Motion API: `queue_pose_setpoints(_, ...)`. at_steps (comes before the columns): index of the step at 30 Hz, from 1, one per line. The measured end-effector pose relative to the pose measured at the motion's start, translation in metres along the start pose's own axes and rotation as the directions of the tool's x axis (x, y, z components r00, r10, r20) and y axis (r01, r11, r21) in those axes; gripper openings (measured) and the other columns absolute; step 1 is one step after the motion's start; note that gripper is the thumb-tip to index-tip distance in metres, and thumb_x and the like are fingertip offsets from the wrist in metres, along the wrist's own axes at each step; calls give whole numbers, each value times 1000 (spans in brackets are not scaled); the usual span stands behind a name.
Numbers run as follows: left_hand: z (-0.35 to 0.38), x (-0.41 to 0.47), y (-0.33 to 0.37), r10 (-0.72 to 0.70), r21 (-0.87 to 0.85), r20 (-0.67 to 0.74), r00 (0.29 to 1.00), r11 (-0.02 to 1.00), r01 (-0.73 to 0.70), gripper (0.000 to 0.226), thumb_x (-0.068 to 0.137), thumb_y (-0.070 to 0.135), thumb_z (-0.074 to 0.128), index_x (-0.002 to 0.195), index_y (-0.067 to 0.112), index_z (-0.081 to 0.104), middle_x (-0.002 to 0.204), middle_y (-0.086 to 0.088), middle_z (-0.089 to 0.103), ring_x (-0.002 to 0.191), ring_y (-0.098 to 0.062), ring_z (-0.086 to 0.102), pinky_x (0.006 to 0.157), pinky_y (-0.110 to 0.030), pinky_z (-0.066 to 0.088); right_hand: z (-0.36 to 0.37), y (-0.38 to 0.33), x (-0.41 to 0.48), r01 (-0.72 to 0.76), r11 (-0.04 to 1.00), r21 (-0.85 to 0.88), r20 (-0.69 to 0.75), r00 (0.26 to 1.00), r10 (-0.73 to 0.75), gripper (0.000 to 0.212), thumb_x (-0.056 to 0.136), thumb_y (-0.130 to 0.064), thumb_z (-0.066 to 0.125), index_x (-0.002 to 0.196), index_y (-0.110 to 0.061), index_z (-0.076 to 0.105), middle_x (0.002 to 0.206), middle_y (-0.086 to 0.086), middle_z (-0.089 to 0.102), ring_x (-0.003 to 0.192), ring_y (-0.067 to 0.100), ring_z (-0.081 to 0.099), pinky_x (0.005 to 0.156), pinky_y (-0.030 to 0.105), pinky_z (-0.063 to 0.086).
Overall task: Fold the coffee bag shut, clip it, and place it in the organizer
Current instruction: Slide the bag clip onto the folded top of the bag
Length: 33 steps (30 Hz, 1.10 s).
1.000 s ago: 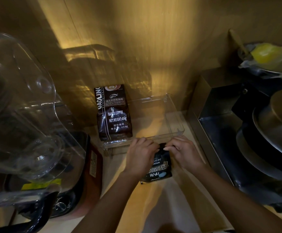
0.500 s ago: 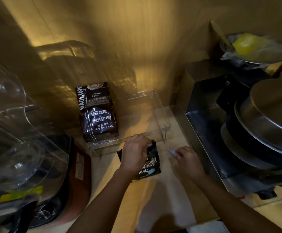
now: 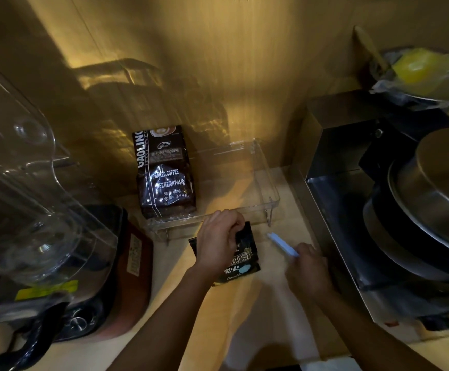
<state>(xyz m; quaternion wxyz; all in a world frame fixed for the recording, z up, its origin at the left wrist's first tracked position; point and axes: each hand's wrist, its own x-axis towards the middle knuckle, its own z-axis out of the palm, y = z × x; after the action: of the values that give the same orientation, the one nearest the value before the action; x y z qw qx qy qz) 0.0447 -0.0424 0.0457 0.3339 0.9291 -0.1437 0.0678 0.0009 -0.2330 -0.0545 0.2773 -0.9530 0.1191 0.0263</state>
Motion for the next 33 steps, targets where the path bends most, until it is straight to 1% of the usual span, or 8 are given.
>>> queue_pose_setpoints(3, -4, 4, -3, 52, 111, 48, 997, 992, -57, 32, 72, -14, 52, 75, 14, 65, 71, -4, 48, 74, -25, 45, 62, -30, 23, -11, -11, -1, 120, 954, 274, 24, 991, -131, 7, 88, -3, 48, 89, -10, 51, 90, 6, 55, 76, 20, 54, 58, 24, 37)
queue_pose_setpoints(7, -4, 12, -4, 78, 217, 108, 991, 971, -100, 27, 83, 1, 55, 97, 20, 67, 74, 3, 41, 75, -16, 35, 61, -29, 22, -30, -29, 0, 297, 895, 332, -26, 952, -306, 9, 90, -7, 49, 94, -14, 53, 85, -6, 50, 72, 9, 50, 56, 13, 34)
queue_pose_setpoints(10, -5, 14, -3, 105, 198, 193, 976, 970, -143, 23, 85, 11, 56, 103, 22, 64, 79, 1, 46, 77, -14, 35, 63, -29, 24, -41, -37, 4, 429, 859, 280, -51, 900, -432, 9, 88, -2, 52, 95, -6, 56, 88, 0, 51, 76, 21, 51, 64, 29, 38)
queue_pose_setpoints(14, -15, 12, -6, 171, 155, 297, 939, 962, -224, 24, 81, 34, 62, 102, 24, 62, 82, 5, 45, 79, -12, 34, 62, -30, 17, -49, -39, 9, 526, 814, 247, -51, 846, -531, 9, 87, 0, 53, 95, -2, 57, 88, 15, 58, 77, 28, 52, 66, 38, 42)
queue_pose_setpoints(19, -16, 12, -4, 232, 178, 262, 937, 942, -284, 18, 89, 25, 53, 98, 15, 64, 80, -2, 53, 81, -18, 44, 64, -26, 14, -52, -39, 12, 519, 807, 281, -38, 847, -531, 13, 83, -9, 63, 93, -7, 56, 85, 2, 53, 74, 21, 52, 63, 38, 45)
queue_pose_setpoints(21, -16, 11, -3, 231, 162, 263, 937, 947, -279, 18, 90, 24, 51, 98, 14, 65, 81, -4, 55, 80, -16, 43, 64, -25, 14, -51, -37, 12, 522, 816, 247, -55, 848, -526, 20, 77, -10, 69, 93, -8, 57, 84, 1, 54, 72, 21, 54, 61, 33, 44)
queue_pose_setpoints(25, -19, 10, -4, 193, 120, 283, 940, 965, -234, 17, 91, 19, 49, 97, 13, 64, 80, -2, 52, 80, -12, 39, 65, -26, 15, -45, -34, 8, 618, 770, 157, -98, 786, -610, 25, 73, 2, 69, 97, -3, 60, 85, 13, 64, 69, 26, 60, 62, 21, 40)
queue_pose_setpoints(33, -21, 12, -2, 21, 21, 350, 936, 999, -30, 21, 94, 18, 43, 87, 11, 62, 82, -4, 48, 88, -23, 45, 70, -28, 20, -49, -32, 6, 680, 725, 113, -118, 733, -670, 30, 74, -2, 56, 103, 2, 61, 88, 17, 69, 74, 29, 65, 69, 29, 44)
